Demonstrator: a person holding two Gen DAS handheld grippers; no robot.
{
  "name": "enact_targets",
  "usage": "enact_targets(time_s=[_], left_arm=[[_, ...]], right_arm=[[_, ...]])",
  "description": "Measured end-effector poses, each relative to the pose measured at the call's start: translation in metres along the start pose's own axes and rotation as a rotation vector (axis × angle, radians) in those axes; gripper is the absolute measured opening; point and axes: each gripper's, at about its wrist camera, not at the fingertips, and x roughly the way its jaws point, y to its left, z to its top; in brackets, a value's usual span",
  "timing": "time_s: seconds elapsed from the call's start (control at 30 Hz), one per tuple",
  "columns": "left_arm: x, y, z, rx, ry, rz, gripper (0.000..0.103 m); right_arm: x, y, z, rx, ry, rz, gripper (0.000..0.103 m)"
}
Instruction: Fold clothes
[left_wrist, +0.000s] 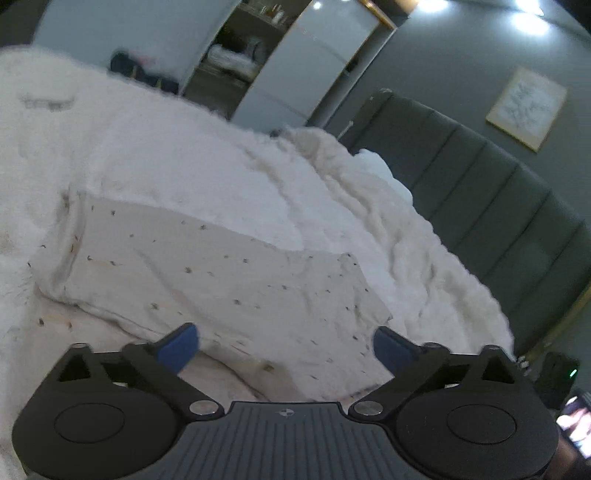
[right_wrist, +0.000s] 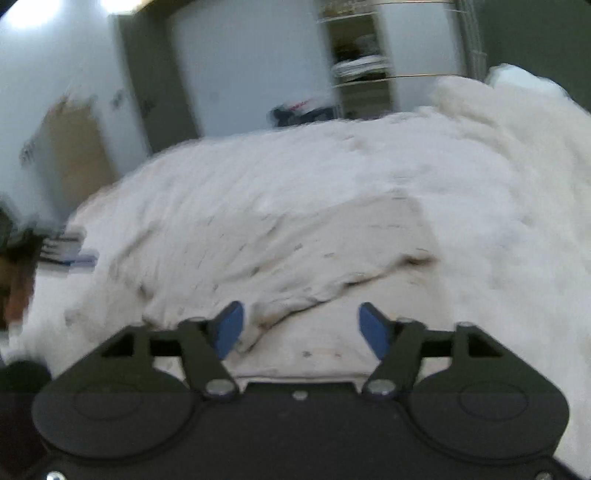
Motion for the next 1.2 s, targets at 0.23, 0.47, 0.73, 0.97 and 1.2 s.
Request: enact_targets(time_s=[0.23, 0.47, 0.73, 0.97, 1.2], left_arm=[[-0.025, -0.036, -0.03, -0.01, -0.037, 0.11, 0.102], [-0.049, -0.025, -0.052, -0.038, -0.162, 0.232, 0.102], [-0.054, -0.007, -0.05, -0.16, -0.189, 0.261, 0.102], [-0.026, -0.023, -0.047, -0.029, -0.068, 0.289, 0.102], [-0.033, -0.005, -0.051, -0.136, -0.081, 0.276, 0.102]], right_arm=[[-0.026, -0.029, -0.024, 0.175, -0.091, 0.071, 0.089], [-0.032, -0.033, -0.023, 0.177, -0.111, 0.072, 0.094], [-0.029, -0.028, -0.022, 0.144, -0.106, 0.083, 0.096], [-0.028, -0.031, -0.022, 0.155, -0.099, 0.091, 0.096], [-0.029, -0.033, -0.021, 0.167, -0.096, 0.094, 0.096]])
